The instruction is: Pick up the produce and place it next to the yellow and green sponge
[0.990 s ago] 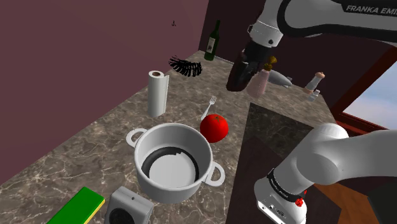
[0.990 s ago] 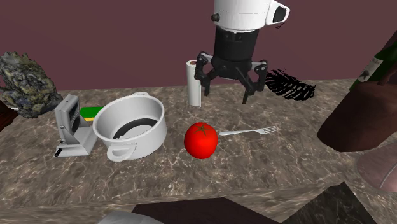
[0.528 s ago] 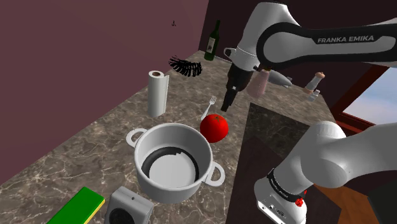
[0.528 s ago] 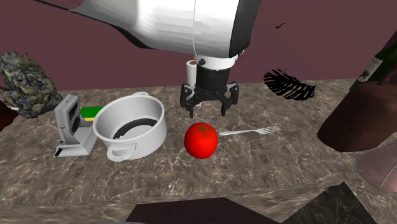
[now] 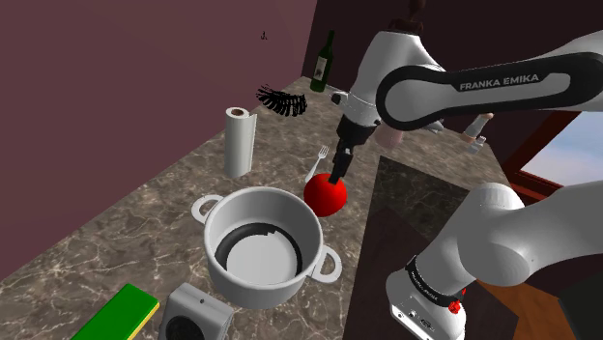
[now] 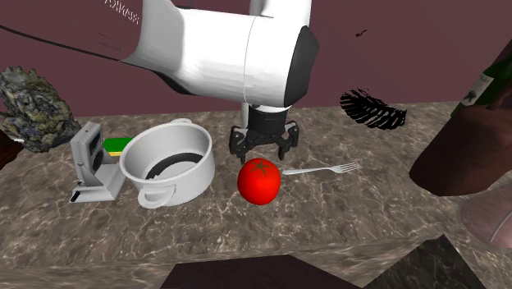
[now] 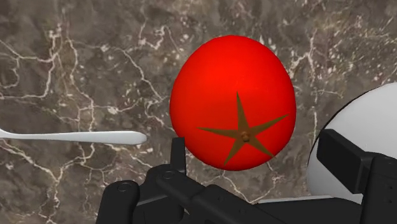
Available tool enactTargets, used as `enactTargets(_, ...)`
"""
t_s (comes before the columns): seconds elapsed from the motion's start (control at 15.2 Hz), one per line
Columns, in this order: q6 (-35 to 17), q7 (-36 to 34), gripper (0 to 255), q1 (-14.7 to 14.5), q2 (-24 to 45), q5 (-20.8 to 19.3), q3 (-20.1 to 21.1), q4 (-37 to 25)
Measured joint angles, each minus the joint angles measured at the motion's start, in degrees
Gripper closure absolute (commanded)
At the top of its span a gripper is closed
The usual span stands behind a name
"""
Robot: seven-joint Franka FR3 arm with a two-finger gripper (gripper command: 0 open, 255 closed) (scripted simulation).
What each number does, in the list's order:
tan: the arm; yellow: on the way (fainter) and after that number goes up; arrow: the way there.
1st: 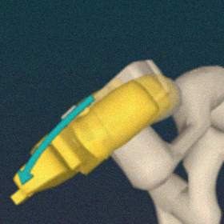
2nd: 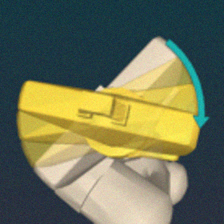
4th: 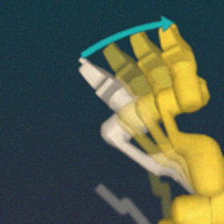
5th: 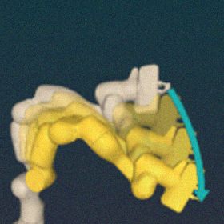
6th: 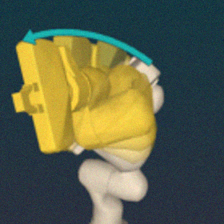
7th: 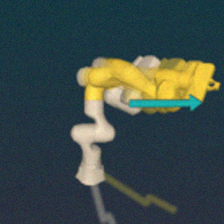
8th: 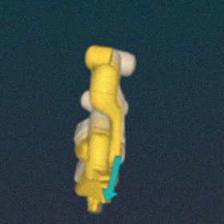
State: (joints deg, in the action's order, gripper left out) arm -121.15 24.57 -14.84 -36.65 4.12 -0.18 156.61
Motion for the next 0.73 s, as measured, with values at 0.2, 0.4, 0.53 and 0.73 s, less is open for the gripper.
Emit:
enactTargets(0.2, -1.1, 0.0, 0, -0.1, 0.2, 0.1, 0.1, 0.8)
enactTargets(0.4, -1.2, -0.1, 0, -0.1, 0.2, 0.1, 0.1, 0.9)
enactTargets(0.53, -1.2, 0.0, 255, -0.1, 0.2, 0.1, 0.1, 0.9)
enactTargets(0.73, -1.2, 0.0, 255, -0.1, 0.2, 0.1, 0.1, 0.9)
